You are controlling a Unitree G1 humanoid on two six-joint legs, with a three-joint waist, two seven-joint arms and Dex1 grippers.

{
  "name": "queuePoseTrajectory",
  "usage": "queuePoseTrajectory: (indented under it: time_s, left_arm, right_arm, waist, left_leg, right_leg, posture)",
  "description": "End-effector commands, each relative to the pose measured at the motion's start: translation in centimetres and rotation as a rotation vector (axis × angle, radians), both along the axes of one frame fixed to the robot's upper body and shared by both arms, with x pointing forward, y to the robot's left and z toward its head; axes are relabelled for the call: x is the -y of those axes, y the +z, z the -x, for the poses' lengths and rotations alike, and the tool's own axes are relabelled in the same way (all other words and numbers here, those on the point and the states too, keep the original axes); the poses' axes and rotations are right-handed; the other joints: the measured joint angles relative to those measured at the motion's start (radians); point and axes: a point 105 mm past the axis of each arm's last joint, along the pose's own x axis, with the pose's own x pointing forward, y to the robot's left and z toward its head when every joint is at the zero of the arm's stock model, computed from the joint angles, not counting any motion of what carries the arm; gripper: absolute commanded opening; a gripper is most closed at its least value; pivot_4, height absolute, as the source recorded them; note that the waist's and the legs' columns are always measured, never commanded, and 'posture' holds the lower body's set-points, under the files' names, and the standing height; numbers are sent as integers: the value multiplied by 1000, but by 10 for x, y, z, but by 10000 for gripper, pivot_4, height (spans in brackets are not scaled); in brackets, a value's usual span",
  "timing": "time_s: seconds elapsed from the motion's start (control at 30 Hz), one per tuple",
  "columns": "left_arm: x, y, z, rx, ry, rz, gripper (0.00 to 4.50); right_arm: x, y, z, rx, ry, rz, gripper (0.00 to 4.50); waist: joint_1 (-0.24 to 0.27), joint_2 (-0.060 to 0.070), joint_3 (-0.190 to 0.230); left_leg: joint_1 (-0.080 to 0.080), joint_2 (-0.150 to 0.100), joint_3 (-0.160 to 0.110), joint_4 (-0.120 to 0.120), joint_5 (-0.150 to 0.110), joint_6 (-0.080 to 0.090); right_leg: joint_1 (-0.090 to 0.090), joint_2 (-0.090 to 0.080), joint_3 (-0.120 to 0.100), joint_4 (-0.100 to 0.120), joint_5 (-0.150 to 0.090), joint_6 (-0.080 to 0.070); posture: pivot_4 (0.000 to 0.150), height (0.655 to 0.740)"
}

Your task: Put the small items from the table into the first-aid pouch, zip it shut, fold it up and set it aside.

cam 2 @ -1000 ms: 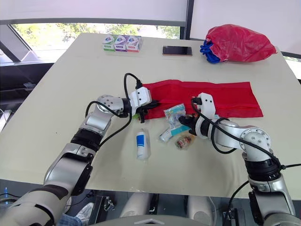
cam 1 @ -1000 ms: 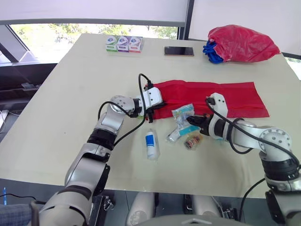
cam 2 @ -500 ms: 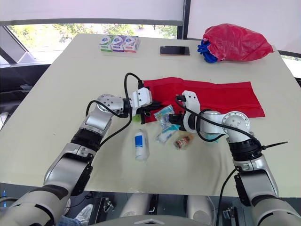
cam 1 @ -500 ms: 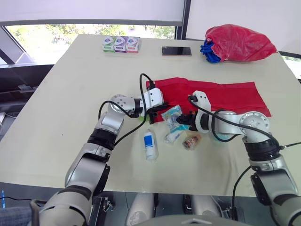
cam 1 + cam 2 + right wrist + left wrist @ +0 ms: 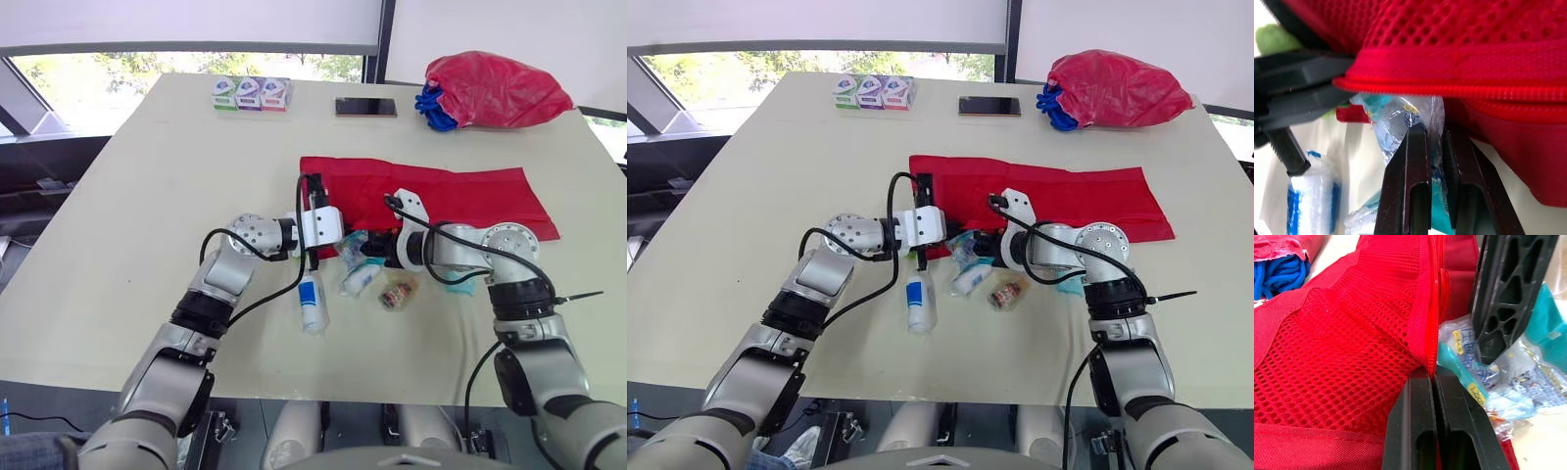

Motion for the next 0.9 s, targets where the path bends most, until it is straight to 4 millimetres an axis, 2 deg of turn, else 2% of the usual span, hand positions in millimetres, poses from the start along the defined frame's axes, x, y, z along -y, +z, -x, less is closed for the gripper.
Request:
queuePoseTrajectory:
  time_s: [0.03,0.23,0.47,0.57,0.73,0.9]
  left_arm:
    - [3,-7,8,-27,-27,-39,189]
    - [-4,-14,8,-63,0,-59,189]
    - [-7,-12,0,-86,33,-40,189]
    - [-1,-9,-1,-112,21,3,189]
    - [16,6,3,-218,-8,156,189]
    - [15,5,2,-306,10,208,189]
  right_arm:
    - [6,19,-11,32,-69,-50,0]
    - [4,33,-15,0,-138,-184,0]
    - [2,43,-15,-82,-259,-367,0]
    - [-3,46,-15,-114,-324,-447,0]
    - [-19,41,-13,-108,-382,-481,0]
    - [-23,40,-18,-101,-469,-563,0]
  waist:
    - [-1,0,0]
    - [-2,0,0]
    - [-4,0,0]
    - [-3,0,0]
    - [-5,1,0]
    - [-10,1,0]
  left_leg:
    - [0,0,0,0,0,0]
    - [2,0,1,0,0,0]
    - [2,0,1,0,0,0]
    - [2,0,1,0,0,0]
    - [2,0,2,0,0,0]
    - [2,0,1,0,0,0]
  right_leg:
    - [0,0,0,1,0,0]
    - [0,0,1,4,0,0]
    - [0,1,2,4,0,0]
    - [0,1,2,4,0,0]
    - [0,0,2,3,0,0]
    - [0,1,2,4,0,0]
  posture:
    - [1500,7400]
    - [1500,7400]
    - [1500,7400]
    - [1500,7400]
    - [1500,7400]
    - [1500,7400]
